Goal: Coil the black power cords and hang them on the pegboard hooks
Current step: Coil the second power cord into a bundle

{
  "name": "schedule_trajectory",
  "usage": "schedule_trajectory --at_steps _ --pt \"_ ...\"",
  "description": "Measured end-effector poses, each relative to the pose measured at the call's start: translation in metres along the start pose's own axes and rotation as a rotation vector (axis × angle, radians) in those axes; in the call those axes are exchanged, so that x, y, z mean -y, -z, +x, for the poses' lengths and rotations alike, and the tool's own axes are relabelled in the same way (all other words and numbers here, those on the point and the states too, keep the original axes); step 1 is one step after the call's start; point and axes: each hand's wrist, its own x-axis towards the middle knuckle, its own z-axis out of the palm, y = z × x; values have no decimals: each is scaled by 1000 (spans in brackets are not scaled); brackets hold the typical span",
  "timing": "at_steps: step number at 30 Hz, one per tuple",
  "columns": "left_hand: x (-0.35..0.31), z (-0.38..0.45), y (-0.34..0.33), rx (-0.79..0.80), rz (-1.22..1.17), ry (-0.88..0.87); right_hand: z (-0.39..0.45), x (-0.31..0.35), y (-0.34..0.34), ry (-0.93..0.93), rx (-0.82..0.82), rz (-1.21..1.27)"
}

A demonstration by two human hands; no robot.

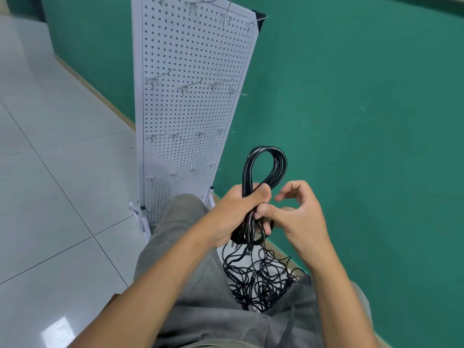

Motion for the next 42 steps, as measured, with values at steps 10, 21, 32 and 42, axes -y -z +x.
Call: schedule_trajectory --at_steps 10,21,32,42 --pt "-3 4 9 81 -206 9 -9 -36 -7 -91 258 158" --pt "-8 13 41 -230 238 -11 -12 -40 7 -157 -49 249" --pt "7 14 19 -23 319 121 6 24 -2 198 -189 -56" --pt "8 16 9 -17 343 12 34 46 -15 192 -105 -151"
